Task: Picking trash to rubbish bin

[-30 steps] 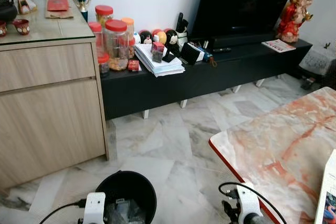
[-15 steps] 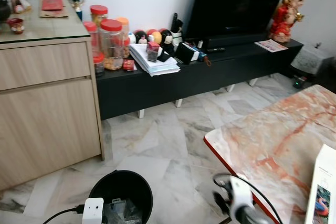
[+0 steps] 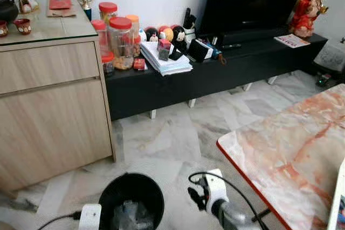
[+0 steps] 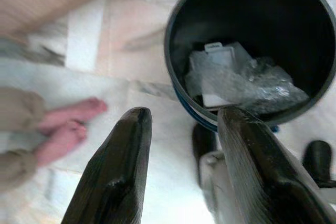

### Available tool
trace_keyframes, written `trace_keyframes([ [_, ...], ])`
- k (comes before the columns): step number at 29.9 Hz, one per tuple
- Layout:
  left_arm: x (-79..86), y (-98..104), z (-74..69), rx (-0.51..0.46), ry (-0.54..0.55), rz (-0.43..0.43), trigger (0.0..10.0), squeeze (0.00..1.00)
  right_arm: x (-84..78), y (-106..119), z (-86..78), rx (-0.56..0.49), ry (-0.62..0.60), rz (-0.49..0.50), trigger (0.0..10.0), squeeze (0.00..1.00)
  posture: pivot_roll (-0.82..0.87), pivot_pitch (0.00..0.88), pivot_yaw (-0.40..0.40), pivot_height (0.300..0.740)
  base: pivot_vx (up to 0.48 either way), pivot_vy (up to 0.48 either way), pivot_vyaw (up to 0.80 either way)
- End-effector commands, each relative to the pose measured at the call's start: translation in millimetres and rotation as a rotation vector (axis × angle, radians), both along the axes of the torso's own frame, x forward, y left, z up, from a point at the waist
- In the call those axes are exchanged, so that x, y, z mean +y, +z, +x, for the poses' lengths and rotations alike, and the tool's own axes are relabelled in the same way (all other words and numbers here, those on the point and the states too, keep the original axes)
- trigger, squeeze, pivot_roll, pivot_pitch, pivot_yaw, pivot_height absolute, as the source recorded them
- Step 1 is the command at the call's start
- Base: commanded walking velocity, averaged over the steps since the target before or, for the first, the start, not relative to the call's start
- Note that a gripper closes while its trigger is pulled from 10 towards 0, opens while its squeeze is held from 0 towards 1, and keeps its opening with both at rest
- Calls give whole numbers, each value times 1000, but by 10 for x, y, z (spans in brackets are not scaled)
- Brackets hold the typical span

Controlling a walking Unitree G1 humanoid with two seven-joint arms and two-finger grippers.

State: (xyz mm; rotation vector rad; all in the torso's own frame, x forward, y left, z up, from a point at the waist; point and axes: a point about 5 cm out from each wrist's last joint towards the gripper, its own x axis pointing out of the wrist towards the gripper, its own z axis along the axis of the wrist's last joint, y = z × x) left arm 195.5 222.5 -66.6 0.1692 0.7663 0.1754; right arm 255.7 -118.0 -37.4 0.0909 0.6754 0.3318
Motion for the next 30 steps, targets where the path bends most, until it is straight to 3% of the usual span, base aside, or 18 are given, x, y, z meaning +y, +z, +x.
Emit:
trace_keyframes([
  [1,27,20,34,11,-41,17,10000,0,-64,-10,-4,2,-54,-2,10000,0,179,67,-46,740,0,0,0],
  [6,41,65,111,3,-84,30,10000,0,-152,-13,-5,-4,-101,-6,10000,0,156,60,-19,740,0,0,0],
  [16,81,147,244,-22,-69,30,10000,0,-359,-50,-60,7,-184,-8,10000,0,159,37,-13,740,0,0,0],
  [30,74,99,176,13,-78,17,10000,0,-467,-187,-246,89,-254,-18,10000,0,151,14,0,740,0,0,0],
])
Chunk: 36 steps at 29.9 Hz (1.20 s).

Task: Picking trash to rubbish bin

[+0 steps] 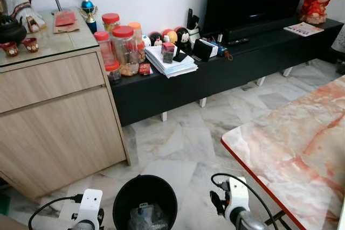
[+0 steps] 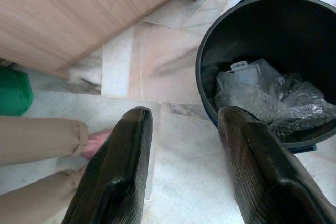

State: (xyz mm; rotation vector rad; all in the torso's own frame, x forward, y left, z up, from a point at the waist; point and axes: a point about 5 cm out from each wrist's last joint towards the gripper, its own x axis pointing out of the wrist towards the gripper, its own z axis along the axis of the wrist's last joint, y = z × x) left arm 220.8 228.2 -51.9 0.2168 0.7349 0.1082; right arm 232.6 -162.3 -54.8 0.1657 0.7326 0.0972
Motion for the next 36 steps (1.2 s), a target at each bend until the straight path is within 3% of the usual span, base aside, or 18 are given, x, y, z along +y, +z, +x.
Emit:
trace_keyframes([
  [1,17,-52,-81,36,2,-1,10000,0,-25,-15,-18,15,-19,0,10000,0,152,18,-1,740,0,0,0],
  [36,29,-70,-114,49,16,-5,10000,0,-93,-19,-31,20,-31,-14,10000,0,143,17,-7,740,-255,0,0],
])
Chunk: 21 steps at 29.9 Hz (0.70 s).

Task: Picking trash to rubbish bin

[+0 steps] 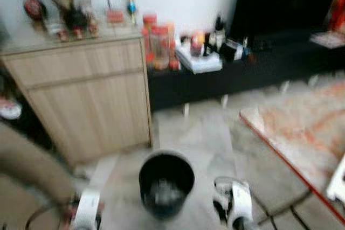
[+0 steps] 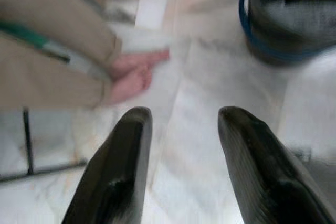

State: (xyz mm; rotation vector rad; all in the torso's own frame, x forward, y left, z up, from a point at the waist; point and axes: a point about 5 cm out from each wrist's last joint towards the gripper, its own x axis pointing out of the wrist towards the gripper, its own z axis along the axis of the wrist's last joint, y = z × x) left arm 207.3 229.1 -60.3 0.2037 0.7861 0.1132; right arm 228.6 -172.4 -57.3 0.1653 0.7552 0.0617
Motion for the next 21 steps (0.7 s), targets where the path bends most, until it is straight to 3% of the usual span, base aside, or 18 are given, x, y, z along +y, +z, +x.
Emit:
trace_keyframes([
  [1,19,16,24,-1,1,6,10000,0,8,6,10,-5,-1,-1,10000,0,143,17,-7,740,-259,0,0],
  [4,17,16,26,-2,3,4,10000,0,11,3,4,-4,2,-1,10000,0,143,17,-7,740,-256,0,0],
  [21,13,24,39,-5,-3,7,10000,0,-10,57,80,-36,-20,0,10000,0,139,10,-1,740,0,0,0],
])
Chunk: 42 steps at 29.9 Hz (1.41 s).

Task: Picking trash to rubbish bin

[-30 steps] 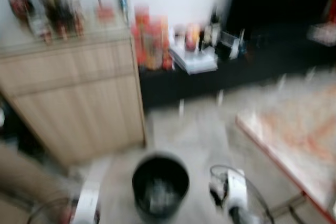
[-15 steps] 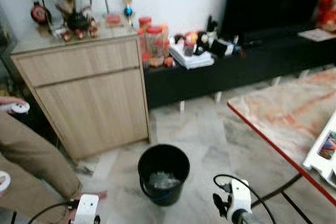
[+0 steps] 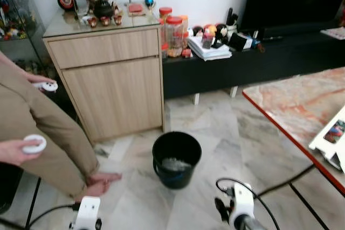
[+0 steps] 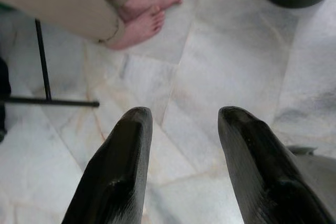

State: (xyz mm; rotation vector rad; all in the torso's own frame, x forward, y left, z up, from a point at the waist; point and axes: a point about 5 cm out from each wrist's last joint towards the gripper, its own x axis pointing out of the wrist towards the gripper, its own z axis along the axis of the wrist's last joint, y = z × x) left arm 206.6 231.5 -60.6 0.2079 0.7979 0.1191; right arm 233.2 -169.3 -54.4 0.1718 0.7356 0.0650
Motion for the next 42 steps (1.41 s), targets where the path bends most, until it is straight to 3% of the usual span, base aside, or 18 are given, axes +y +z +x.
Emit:
trace_keyframes([
  [1,-9,31,50,-20,-9,1,10000,0,-41,36,43,-22,-18,-8,10000,0,139,10,-1,740,0,0,0],
  [9,-21,116,163,-91,-35,12,10000,0,22,136,168,-99,34,-32,10000,0,148,17,6,740,0,0,0],
  [13,-120,275,364,-230,-68,19,10000,0,137,368,405,-256,94,-9,10000,0,140,16,6,740,0,0,0],
  [16,-133,325,419,-268,-62,15,10000,0,163,427,458,-290,113,-3,10000,0,143,15,4,740,0,0,0],
  [24,-187,642,701,-477,-81,39,10000,0,300,777,725,-488,153,8,10000,0,152,4,-16,740,0,0,0],
  [28,-292,990,949,-669,-109,52,10000,0,383,1099,908,-649,133,18,10000,0,152,0,-18,740,0,0,0],
  [29,-292,990,949,-669,-109,52,10000,0,383,1099,908,-649,133,18,10000,0,152,0,-18,740,0,0,0],
  [31,-357,1165,1052,-757,-120,53,10000,0,396,1246,982,-718,102,26,10000,0,171,0,-15,740,0,0,0],
  [35,-390,1256,1096,-802,-132,60,10000,0,390,1322,1019,-751,79,25,10000,0,171,0,-15,740,0,0,0],
  [37,-448,1444,1169,-893,-123,43,10000,0,381,1503,1097,-821,31,30,10000,0,158,0,-7,740,0,0,0],
  [42,-495,1528,1165,-940,-139,39,10000,0,393,1514,1094,-832,29,33,10000,0,158,0,-7,740,0,0,0],
])
